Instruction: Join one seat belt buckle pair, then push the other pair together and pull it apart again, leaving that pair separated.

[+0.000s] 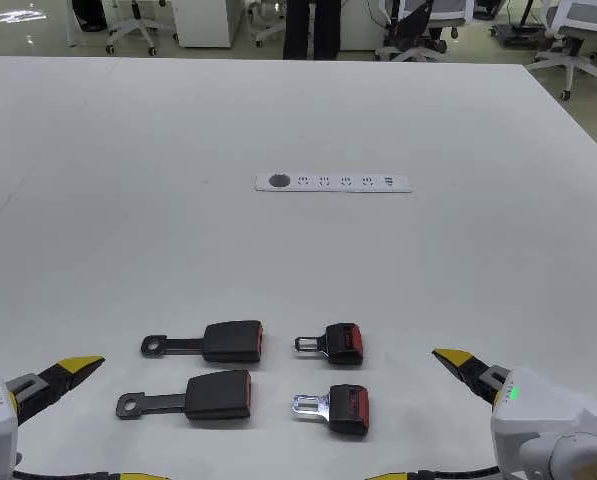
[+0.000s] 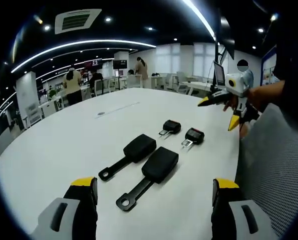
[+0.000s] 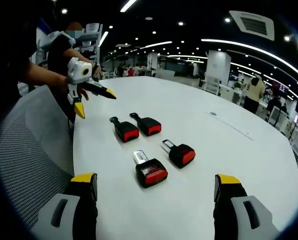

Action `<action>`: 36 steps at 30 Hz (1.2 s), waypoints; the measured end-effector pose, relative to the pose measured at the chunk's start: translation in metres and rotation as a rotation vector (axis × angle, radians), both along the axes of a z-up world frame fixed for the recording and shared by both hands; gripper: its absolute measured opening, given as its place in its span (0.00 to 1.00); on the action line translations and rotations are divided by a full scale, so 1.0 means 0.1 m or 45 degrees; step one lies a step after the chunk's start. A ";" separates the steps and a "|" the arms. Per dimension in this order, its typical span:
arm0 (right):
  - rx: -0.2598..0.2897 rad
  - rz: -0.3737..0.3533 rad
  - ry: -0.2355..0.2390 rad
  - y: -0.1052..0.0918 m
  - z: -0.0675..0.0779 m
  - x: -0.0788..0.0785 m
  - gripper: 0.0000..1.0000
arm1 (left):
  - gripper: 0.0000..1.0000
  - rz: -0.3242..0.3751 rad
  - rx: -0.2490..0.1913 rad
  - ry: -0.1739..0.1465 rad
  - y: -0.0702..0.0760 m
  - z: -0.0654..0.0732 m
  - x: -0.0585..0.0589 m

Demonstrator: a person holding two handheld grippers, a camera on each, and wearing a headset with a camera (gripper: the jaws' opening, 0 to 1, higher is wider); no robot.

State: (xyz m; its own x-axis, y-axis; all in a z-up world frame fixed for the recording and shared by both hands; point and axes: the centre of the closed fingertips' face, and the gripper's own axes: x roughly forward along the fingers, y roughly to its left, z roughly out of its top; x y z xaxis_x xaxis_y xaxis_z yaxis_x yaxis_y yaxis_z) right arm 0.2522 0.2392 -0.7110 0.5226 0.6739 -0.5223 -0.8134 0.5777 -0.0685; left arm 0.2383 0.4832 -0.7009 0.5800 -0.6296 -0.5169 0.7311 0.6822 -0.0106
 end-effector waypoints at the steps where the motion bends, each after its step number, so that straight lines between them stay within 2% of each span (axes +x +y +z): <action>1: -0.001 0.001 0.000 0.00 0.00 0.00 0.99 | 0.98 0.000 0.000 0.000 0.00 0.00 0.00; 36: -0.001 -0.008 -0.001 -0.04 0.01 0.00 0.99 | 0.98 -0.013 0.006 -0.001 -0.03 0.02 -0.02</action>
State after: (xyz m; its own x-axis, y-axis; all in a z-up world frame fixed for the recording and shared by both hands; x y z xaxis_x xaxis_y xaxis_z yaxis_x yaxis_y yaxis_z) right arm 0.2522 0.2357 -0.7096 0.5270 0.6704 -0.5224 -0.8099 0.5824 -0.0696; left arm 0.2361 0.4801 -0.6987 0.5739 -0.6330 -0.5196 0.7380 0.6748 -0.0069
